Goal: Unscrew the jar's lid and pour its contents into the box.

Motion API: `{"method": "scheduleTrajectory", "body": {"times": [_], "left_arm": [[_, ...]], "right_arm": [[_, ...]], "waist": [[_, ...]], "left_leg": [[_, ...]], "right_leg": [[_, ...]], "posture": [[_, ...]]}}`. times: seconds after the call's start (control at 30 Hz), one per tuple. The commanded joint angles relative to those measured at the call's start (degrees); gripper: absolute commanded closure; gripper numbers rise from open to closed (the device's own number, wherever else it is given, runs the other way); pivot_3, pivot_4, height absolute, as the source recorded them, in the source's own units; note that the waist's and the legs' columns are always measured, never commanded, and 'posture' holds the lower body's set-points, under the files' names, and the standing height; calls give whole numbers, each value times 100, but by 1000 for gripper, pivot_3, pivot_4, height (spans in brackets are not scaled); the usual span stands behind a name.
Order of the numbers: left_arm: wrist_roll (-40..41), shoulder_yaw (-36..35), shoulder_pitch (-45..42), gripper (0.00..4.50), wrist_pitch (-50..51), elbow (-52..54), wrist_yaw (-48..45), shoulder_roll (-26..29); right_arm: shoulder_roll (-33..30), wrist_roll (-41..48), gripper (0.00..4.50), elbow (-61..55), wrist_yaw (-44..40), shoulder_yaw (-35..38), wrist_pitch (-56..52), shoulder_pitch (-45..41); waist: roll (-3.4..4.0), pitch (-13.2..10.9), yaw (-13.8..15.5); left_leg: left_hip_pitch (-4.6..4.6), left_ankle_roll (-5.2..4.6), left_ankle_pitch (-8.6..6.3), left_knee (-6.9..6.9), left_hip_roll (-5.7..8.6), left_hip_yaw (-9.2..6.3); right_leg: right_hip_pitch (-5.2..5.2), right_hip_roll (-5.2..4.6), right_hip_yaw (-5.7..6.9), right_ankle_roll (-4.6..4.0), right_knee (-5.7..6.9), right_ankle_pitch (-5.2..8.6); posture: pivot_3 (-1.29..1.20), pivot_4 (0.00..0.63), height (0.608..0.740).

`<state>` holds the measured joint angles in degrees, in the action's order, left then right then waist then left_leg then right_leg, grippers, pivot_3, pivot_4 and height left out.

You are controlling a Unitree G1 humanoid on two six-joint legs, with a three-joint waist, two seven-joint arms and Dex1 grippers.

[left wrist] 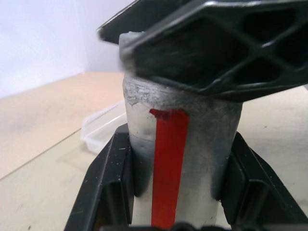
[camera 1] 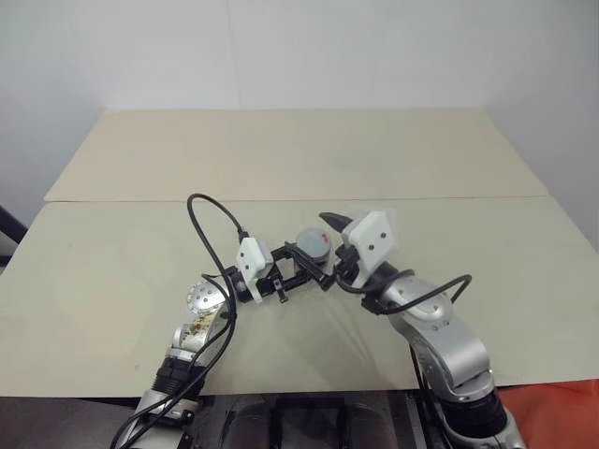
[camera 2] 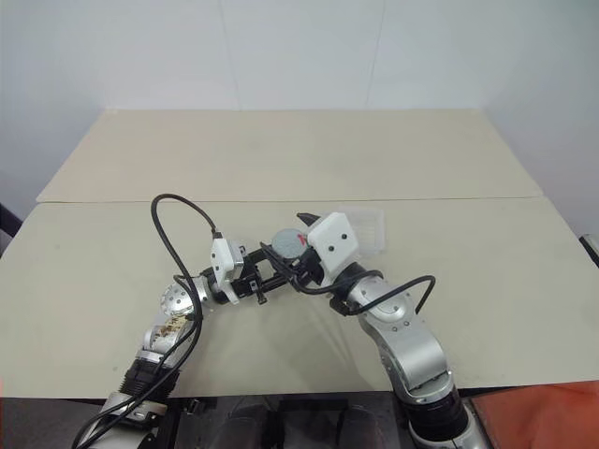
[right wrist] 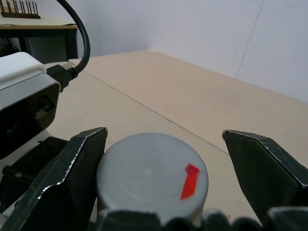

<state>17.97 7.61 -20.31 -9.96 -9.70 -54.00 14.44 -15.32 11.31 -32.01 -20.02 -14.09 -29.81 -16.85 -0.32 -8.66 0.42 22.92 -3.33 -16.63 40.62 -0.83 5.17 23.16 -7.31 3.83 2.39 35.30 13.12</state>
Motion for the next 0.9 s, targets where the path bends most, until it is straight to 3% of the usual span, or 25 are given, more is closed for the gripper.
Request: {"method": "scheduleTrajectory", "body": {"times": [0.03, 0.9], "left_arm": [[3, -128, -99, 2597, -203, -68, -16, 21], [-35, -214, -195, 2597, -455, -488, -78, 90]], "right_arm": [[-52, -17, 28, -289, 15, 267, 184, 46], [-709, 163, 28, -484, -338, 1051, 244, 649]], "waist": [[0, 0, -1], [0, 0, 9]], "left_leg": [[0, 0, 0, 0, 0, 0], [0, -3, -1, 0, 0, -1]], "right_leg": [[0, 0, 0, 0, 0, 0], [0, 0, 0, 0, -8, 0]], "posture": [[0, 150, 740], [0, 150, 740]]}}
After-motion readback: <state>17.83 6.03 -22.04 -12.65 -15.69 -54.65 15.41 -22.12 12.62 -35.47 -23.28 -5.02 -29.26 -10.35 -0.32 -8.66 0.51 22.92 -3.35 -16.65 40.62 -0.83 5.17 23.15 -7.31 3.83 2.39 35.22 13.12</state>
